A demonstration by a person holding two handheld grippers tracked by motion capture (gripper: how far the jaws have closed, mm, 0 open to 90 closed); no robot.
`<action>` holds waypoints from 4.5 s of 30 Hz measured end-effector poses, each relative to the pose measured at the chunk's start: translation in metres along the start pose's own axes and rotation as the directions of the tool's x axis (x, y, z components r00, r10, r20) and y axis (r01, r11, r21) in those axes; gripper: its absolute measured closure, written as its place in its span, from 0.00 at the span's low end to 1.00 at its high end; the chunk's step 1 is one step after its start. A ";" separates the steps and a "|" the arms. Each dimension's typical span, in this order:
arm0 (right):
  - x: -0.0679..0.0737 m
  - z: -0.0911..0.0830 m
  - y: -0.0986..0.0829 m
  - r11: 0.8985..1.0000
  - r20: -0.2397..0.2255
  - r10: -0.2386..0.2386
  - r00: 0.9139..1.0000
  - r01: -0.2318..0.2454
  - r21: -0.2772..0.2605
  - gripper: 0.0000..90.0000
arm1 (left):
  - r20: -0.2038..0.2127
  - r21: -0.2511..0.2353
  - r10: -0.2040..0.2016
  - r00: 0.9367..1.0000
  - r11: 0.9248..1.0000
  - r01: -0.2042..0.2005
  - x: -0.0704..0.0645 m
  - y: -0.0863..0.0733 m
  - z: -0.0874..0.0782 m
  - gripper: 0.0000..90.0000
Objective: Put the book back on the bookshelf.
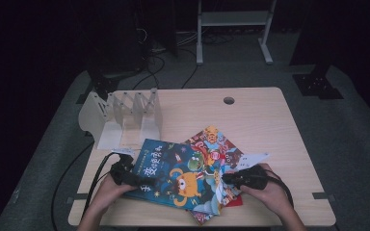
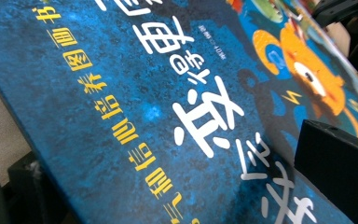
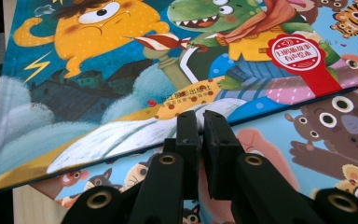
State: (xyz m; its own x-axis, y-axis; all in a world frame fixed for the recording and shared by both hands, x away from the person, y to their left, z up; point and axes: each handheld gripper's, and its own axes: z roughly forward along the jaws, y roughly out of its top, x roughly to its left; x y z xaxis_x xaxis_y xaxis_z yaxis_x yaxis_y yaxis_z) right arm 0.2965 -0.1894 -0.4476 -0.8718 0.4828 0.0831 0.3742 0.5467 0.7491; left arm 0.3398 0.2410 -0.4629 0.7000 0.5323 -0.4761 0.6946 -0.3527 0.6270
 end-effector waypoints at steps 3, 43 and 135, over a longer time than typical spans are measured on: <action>0.000 0.000 0.000 1.000 0.001 0.005 1.000 -0.005 0.001 0.93 | 0.002 -0.011 0.005 1.000 1.000 -0.005 -0.003 0.001 -0.004 0.00; 0.005 0.006 0.009 0.999 0.005 0.017 1.000 -0.017 0.030 0.91 | -0.019 -0.078 0.140 0.990 0.987 -0.141 -0.057 0.052 -0.053 0.00; -0.059 -0.015 -0.001 0.977 0.312 0.205 0.928 -0.176 -0.119 0.54 | -0.035 0.275 0.207 0.978 0.942 -0.190 -0.095 0.260 -0.083 0.84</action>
State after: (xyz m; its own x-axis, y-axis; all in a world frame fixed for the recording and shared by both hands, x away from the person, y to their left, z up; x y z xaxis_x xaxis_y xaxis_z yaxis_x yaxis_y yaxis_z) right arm 0.3428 -0.2286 -0.4440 -0.6338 0.7731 0.0256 0.4811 0.3681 0.7956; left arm 0.4402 0.1623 -0.2038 0.8224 0.4744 -0.3141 0.5676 -0.6453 0.5114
